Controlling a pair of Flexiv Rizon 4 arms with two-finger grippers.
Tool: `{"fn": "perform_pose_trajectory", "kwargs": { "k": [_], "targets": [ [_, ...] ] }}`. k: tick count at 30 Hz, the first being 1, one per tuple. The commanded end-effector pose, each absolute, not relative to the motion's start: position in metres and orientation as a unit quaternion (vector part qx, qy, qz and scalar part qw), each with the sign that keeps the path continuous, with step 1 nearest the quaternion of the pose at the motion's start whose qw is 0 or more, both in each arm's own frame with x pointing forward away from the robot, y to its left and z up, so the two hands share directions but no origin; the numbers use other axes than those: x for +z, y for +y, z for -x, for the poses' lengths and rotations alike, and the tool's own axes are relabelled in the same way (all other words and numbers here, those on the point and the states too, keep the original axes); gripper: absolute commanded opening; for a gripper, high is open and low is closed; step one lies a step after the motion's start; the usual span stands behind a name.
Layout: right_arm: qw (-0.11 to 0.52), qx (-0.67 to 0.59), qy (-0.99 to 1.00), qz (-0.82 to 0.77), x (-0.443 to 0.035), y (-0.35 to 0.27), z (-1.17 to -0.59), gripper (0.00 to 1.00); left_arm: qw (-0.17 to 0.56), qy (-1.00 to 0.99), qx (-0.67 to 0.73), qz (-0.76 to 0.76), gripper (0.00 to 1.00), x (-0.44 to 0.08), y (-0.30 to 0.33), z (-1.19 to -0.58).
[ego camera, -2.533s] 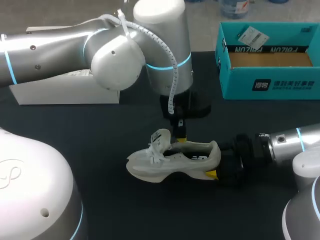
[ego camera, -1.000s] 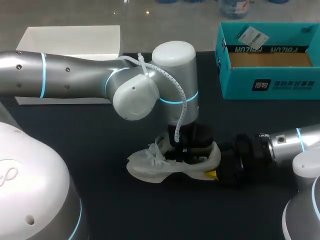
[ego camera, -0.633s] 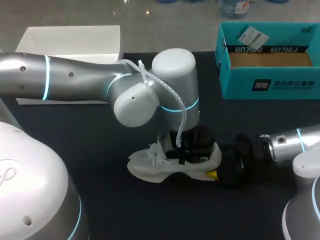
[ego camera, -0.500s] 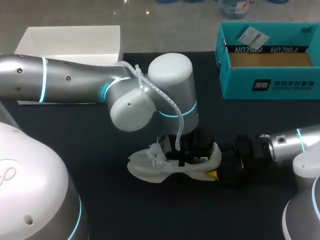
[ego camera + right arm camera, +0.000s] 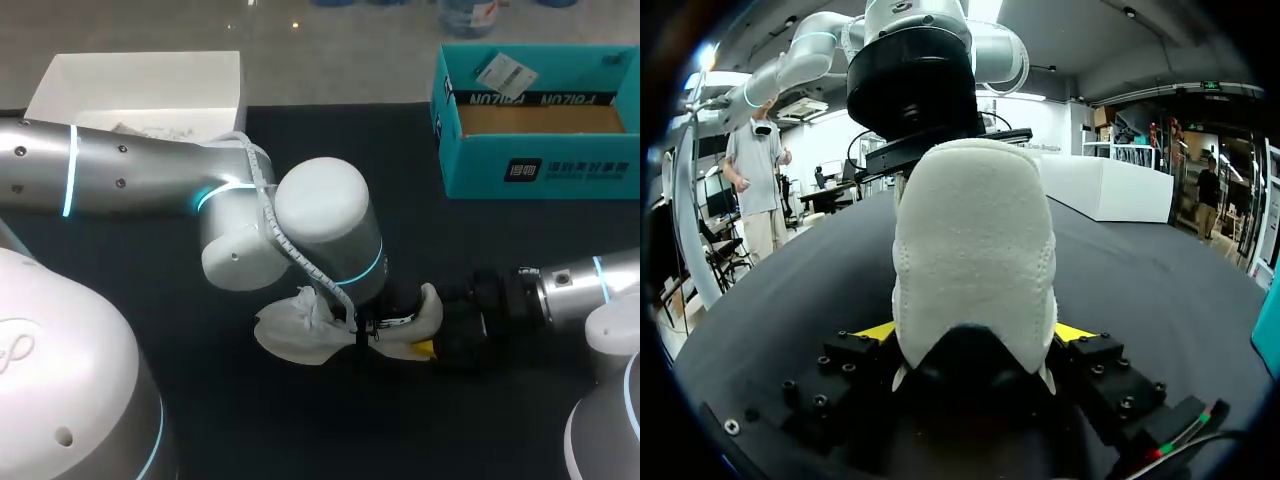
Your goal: Take the shoe out of the shoebox, open the shoe tongue, remove and reinsert the insole, then place the shoe into the shoebox
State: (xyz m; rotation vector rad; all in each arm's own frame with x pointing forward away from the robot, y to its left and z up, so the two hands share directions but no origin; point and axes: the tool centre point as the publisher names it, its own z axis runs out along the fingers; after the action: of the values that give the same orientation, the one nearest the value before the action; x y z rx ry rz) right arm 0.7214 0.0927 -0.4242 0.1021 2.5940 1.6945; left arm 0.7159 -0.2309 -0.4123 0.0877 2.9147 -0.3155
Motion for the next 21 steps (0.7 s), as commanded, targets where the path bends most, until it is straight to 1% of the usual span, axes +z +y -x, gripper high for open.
{"fn": "perform_pose_trajectory", "kwargs": {
  "k": [1,7,10,11,15,18,21],
  "targets": [
    [0.021,0.546,0.837,-0.033,-0.421,0.094,-0.72,0.0,0.075,0.988,-0.135,-0.018,0.0,-0.414,-0.227,-0.724],
    [0.021,0.546,0.837,-0.033,-0.421,0.094,-0.72,0.0,0.034,0.983,-0.179,0.0,0.0,-0.373,-0.224,-0.727],
    [0.021,0.546,0.837,-0.033,-0.421,0.094,-0.72,0.0,0.025,0.982,-0.188,-0.002,0.0,-0.358,-0.224,-0.729],
    [0.021,0.546,0.837,-0.033,-0.421,0.094,-0.72,0.0,0.02,0.981,-0.191,-0.001,0.0,-0.356,-0.224,-0.73],
    [0.021,0.546,0.837,-0.033,-0.421,0.094,-0.72,0.0,-0.041,0.977,-0.209,-0.001,0.0,-0.347,-0.223,-0.73],
    [0.021,0.546,0.837,-0.033,-0.421,0.094,-0.72,0.0,-0.04,0.977,-0.207,-0.021,0.0,-0.348,-0.224,-0.727],
    [0.021,0.546,0.837,-0.033,-0.421,0.094,-0.72,0.0,-0.063,0.972,-0.225,-0.028,0.0,-0.347,-0.226,-0.721]
  ]
}}
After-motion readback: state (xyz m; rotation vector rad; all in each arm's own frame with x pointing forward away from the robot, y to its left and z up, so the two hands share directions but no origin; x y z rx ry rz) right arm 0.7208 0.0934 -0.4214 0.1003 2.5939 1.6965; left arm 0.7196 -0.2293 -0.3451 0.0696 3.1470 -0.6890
